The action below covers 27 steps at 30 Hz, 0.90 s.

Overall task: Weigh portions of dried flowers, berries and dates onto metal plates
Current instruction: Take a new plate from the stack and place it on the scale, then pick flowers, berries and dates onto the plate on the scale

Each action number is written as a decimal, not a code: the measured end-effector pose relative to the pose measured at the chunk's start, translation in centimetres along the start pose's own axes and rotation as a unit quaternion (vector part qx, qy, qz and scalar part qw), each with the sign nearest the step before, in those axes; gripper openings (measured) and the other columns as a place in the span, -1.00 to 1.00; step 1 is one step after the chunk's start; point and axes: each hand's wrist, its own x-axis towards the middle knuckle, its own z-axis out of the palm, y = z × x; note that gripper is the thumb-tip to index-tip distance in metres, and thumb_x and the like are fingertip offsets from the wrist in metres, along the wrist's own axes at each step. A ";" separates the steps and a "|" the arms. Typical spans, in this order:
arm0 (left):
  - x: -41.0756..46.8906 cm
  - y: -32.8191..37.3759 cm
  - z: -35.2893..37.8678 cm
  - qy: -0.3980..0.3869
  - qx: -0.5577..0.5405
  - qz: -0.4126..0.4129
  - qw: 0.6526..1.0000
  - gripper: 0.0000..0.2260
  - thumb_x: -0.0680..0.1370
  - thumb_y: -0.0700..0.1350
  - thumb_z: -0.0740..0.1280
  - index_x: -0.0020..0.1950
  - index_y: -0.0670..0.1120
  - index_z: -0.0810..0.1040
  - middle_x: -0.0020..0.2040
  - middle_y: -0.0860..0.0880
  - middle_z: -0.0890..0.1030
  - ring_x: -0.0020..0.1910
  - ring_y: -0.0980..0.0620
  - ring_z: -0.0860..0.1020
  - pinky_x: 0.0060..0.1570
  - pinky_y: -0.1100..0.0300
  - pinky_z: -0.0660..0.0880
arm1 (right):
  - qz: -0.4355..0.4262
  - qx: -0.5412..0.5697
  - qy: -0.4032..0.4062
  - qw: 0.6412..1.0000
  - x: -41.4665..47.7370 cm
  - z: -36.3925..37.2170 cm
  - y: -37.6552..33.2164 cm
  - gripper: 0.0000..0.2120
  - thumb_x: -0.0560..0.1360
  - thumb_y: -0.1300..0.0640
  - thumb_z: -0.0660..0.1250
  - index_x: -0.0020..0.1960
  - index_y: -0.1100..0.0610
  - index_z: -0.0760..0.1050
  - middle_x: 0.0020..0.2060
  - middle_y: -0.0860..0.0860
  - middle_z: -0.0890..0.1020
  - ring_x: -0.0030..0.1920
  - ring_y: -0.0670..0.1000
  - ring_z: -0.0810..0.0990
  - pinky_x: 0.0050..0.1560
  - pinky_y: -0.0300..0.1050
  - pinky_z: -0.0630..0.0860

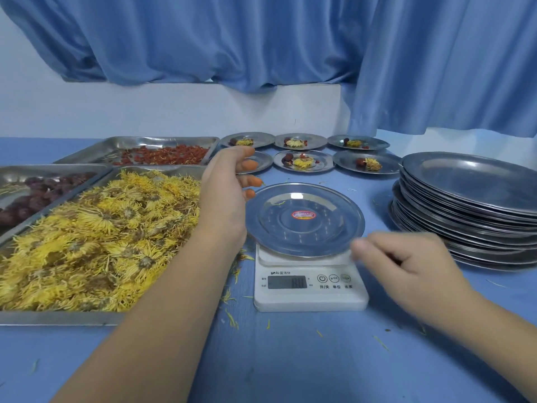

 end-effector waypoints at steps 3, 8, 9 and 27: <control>-0.5 -0.1 0.3 -0.020 0.051 0.020 0.998 -0.89 0.44 0.00 0.32 -0.15 0.03 0.62 -0.25 0.05 0.57 -0.39 0.08 0.49 -0.33 0.19 0.35 | 0.056 0.057 0.073 0.994 3.0 0.1 -0.9 -0.60 0.53 -0.12 0.24 -0.35 0.13 0.48 -0.56 -0.07 0.34 -0.51 -0.15 0.27 -0.49 -0.37 0.19; -1.1 0.0 0.3 -0.051 0.121 0.045 0.990 -0.89 0.57 -0.08 0.28 -0.10 0.02 0.59 -0.18 0.03 0.58 -0.31 0.07 0.50 -0.23 0.15 0.38 | 0.104 0.016 0.117 0.988 4.4 1.7 0.1 -0.66 0.54 -0.01 0.25 -0.37 0.11 0.38 -0.55 -0.03 0.40 -0.44 -0.06 0.35 -0.38 -0.17 0.28; -1.2 0.1 0.3 -0.057 0.127 0.050 0.989 -0.88 0.58 -0.10 0.27 -0.09 0.02 0.59 -0.17 0.03 0.57 -0.30 0.07 0.50 -0.22 0.16 0.39 | 0.111 0.000 0.110 0.988 4.0 1.9 0.6 -0.66 0.53 -0.03 0.24 -0.37 0.09 0.37 -0.55 -0.03 0.41 -0.44 -0.04 0.37 -0.36 -0.12 0.30; 2.4 6.9 -5.1 -0.026 0.491 0.200 0.848 -0.92 0.57 -0.03 0.27 -0.02 0.15 0.53 -0.08 0.19 0.58 -0.14 0.29 0.52 -0.21 0.36 0.39 | 0.137 -0.120 0.030 0.983 3.6 1.8 1.0 -0.50 0.42 -0.37 -0.14 -0.28 0.03 0.26 -0.49 -0.05 0.48 -0.38 0.13 0.49 -0.36 -0.03 0.39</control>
